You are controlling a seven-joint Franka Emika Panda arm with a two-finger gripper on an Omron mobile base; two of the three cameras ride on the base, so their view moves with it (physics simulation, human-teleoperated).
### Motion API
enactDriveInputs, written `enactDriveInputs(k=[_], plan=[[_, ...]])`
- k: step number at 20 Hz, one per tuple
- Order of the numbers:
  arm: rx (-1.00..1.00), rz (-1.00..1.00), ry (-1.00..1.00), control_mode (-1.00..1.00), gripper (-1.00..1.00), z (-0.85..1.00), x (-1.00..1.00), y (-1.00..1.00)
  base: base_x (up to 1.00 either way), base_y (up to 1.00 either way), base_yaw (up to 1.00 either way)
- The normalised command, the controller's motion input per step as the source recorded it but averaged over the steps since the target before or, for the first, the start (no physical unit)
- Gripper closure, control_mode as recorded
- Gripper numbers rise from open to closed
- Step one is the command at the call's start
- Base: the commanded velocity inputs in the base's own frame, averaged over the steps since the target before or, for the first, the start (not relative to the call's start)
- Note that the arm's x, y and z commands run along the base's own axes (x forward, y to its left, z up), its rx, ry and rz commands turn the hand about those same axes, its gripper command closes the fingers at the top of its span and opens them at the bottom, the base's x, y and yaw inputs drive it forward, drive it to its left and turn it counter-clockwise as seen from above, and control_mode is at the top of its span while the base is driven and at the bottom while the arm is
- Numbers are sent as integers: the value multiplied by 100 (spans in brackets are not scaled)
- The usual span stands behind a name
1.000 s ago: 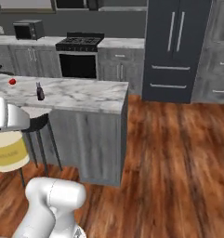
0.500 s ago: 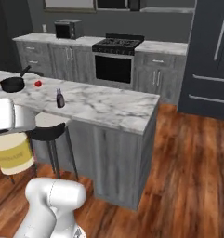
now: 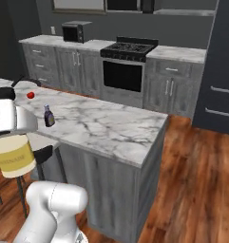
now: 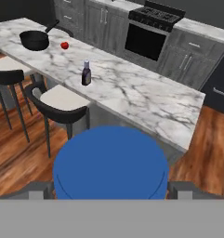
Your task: Move the mayonnaise and condiment bottle from the cabinet to the dining counter.
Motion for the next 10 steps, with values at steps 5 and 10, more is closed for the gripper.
enactDriveInputs(k=[5, 10], plan=[[0, 0, 0, 100, 100, 0, 0, 0, 63, 6, 28], [0, 0, 0, 100, 100, 0, 0, 0, 66, 2, 27]])
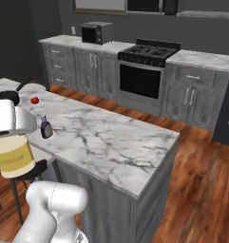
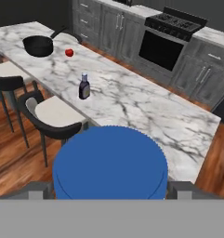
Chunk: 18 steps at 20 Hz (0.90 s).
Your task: Move the mayonnaise and condiment bottle from the cabinet to the dining counter.
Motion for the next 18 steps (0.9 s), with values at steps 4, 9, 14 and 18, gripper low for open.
enactDriveInputs(k=[4, 9, 14, 18], plan=[[0, 0, 0, 100, 100, 0, 0, 0, 72, 1, 24], [0, 0, 0, 100, 100, 0, 0, 0, 66, 4, 22], [0, 0, 0, 100, 100, 0, 0, 0, 64, 2, 20], [0, 0, 0, 100, 100, 0, 0, 0, 38, 0, 15]])
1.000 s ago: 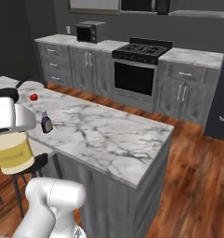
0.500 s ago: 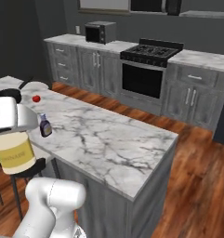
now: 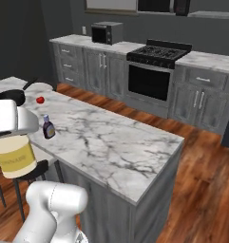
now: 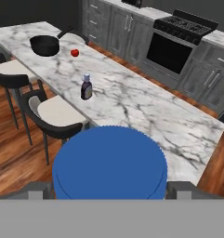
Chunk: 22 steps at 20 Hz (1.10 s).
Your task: Move the mayonnaise and condiment bottle from the cabinet to the dining counter.
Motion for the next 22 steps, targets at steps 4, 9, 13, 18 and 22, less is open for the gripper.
enactDriveInputs(k=[4, 9, 13, 18, 22], plan=[[0, 0, 0, 100, 100, 0, 0, 0, 0, 0, 0], [0, 0, 0, 100, 100, 0, 0, 0, 0, 0, 0], [0, 0, 0, 100, 100, 0, 0, 0, 0, 0, 0], [3, 10, 0, -100, 100, 0, 6, -12, 4, -6, 4], [13, 34, -2, -100, 100, 0, 27, -37, 0, 0, 0]])
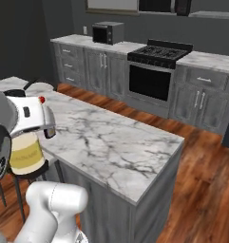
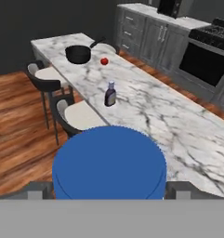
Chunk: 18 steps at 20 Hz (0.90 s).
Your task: Move the mayonnaise and condiment bottle from the cabinet to the dining counter.
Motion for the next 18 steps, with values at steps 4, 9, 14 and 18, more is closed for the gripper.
enactDriveInputs(k=[4, 9, 14, 18], plan=[[19, 41, -2, -100, 100, 0, 37, -36, 0, 0, 0], [14, 29, 0, -100, 100, -10, 70, -15, 0, 0, 0], [13, 21, 6, -100, 100, -20, 92, -3, 0, 0, 0], [0, 16, 10, -100, 100, -24, 89, 10, 0, 0, 0]])
